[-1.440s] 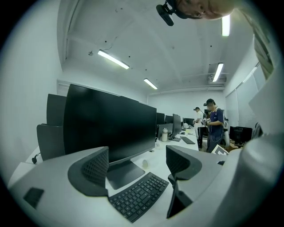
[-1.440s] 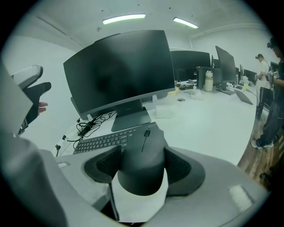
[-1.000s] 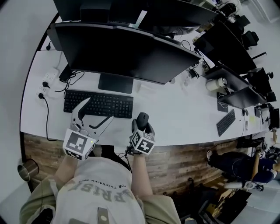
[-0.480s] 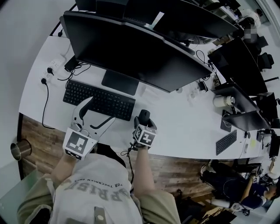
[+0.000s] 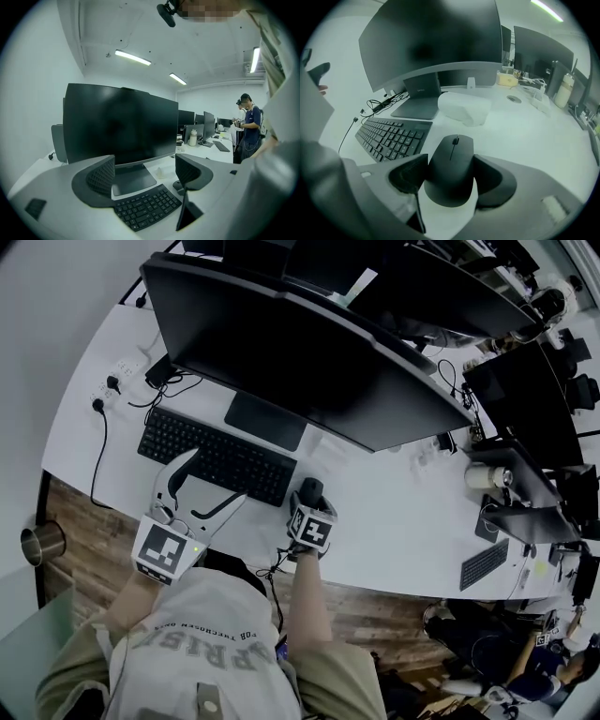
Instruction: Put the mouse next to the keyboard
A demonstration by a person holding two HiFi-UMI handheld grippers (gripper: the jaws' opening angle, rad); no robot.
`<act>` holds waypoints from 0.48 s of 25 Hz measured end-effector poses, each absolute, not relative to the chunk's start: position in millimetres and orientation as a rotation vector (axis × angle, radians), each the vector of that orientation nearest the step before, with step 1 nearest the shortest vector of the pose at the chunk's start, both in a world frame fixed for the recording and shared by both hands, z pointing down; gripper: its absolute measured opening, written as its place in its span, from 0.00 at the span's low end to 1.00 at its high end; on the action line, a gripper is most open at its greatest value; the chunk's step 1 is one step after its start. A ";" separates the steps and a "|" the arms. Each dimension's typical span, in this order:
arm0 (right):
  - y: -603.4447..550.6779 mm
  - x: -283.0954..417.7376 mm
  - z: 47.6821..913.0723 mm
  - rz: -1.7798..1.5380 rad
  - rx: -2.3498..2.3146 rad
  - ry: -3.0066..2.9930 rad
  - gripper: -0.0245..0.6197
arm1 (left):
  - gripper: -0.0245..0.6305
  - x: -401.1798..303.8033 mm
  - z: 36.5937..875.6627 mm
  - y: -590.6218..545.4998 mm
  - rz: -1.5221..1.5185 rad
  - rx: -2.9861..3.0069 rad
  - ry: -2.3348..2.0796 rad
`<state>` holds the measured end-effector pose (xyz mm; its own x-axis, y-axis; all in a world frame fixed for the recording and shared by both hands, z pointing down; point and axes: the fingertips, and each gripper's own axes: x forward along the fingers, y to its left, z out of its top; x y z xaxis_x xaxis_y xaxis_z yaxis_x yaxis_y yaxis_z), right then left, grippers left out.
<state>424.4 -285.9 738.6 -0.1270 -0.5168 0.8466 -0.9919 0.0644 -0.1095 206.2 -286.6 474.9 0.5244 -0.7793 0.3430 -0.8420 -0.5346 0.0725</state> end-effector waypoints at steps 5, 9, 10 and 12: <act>-288.5 425.0 745.4 0.982 1.486 -1.709 0.52 | 0.63 204.0 477.0 -293.2 0.395 2.520 -1.388; -290.6 424.4 747.3 1.018 1.471 -1.719 0.52 | 0.63 204.2 480.8 -295.0 0.400 2.505 -1.388; -290.8 424.2 747.6 1.023 1.469 -1.719 0.52 | 0.63 204.7 481.2 -295.1 0.401 2.505 -1.386; -290.6 424.3 747.8 1.018 1.467 -1.718 0.52 | 0.63 205.2 482.9 -294.8 0.405 2.500 -1.386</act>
